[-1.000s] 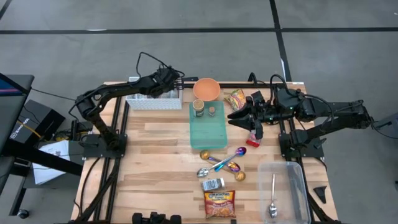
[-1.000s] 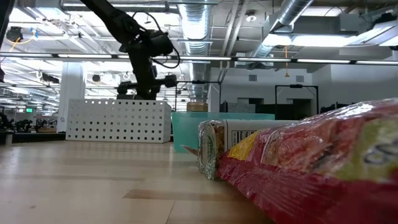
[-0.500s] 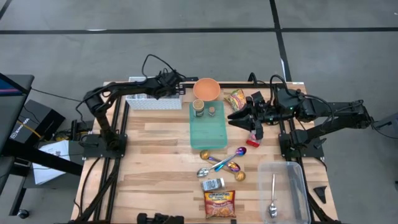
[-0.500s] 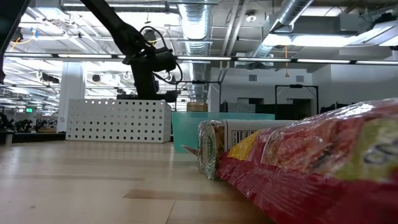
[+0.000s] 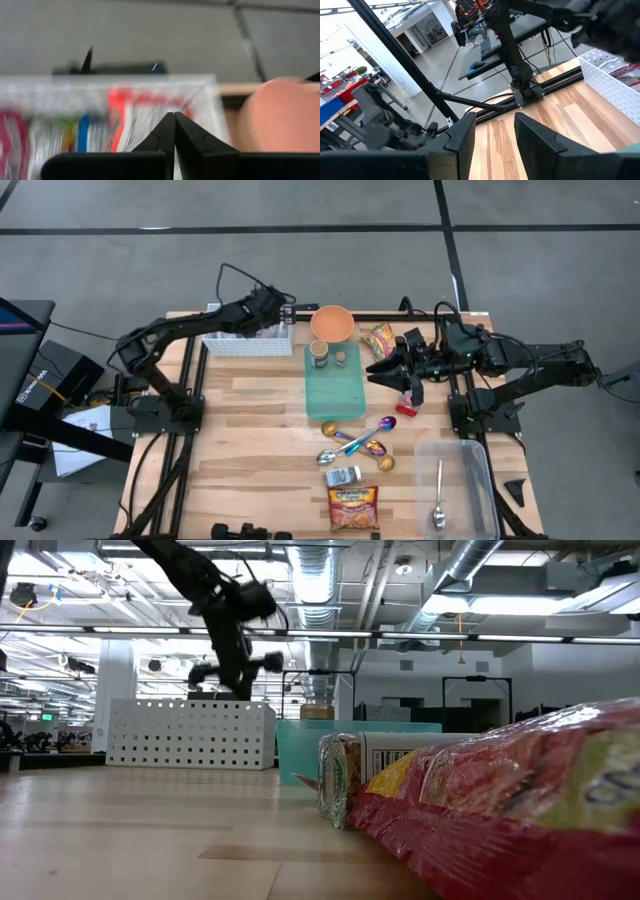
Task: Pick & Place Food Item
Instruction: Put the red seasoning into the blue bin
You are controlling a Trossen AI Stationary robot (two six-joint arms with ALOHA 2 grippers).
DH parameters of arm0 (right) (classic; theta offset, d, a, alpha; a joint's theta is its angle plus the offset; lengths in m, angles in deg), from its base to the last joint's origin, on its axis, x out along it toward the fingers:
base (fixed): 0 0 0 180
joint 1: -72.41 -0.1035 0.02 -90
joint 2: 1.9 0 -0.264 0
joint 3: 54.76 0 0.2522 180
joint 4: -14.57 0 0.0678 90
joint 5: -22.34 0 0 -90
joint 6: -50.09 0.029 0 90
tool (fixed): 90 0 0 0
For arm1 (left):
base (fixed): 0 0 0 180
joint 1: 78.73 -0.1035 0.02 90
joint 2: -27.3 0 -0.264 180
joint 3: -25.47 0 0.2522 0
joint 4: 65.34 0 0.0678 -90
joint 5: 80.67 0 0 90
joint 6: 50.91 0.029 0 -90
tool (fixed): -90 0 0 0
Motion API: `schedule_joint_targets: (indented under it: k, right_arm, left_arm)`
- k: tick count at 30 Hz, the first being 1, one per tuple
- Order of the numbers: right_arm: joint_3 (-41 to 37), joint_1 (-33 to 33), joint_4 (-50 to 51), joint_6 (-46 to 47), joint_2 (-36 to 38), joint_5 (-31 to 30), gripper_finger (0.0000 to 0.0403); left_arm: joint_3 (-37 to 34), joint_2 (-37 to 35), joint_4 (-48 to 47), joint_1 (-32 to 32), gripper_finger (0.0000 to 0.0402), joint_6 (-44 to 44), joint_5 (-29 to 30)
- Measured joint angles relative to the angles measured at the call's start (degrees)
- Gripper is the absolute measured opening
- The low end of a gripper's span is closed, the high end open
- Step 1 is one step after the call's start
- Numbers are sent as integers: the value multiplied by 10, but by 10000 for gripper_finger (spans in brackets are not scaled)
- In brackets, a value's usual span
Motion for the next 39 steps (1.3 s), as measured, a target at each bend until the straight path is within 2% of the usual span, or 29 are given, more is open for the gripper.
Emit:
schedule_joint_targets:
  k: [2,4,8,14,17,23,27,31,39]
  right_arm:
    - [0,0,4,-5,0,0,134]
    - [0,3,17,-10,4,-1,134]
    - [1,14,50,-11,14,-11,134]
    - [0,29,98,-11,29,-11,134]
    - [0,35,141,-15,38,-11,134]
    - [0,56,212,-15,49,-13,134]
    - [0,62,214,-12,48,-11,134]
    - [0,62,226,38,48,-10,134]
    - [0,101,428,166,39,-13,131]
  left_arm:
    - [0,-26,30,4,0,71,-7]
    - [0,-56,66,10,0,153,-37]
    - [0,-122,100,22,0,273,-163]
    - [0,-214,81,50,0,362,-374]
    - [0,-253,63,70,0,365,-428]
    - [0,-308,54,118,0,361,-434]
    - [0,-324,55,150,0,348,-433]
    - [0,-327,55,179,4,347,-410]
    - [0,-327,55,196,44,321,-355]
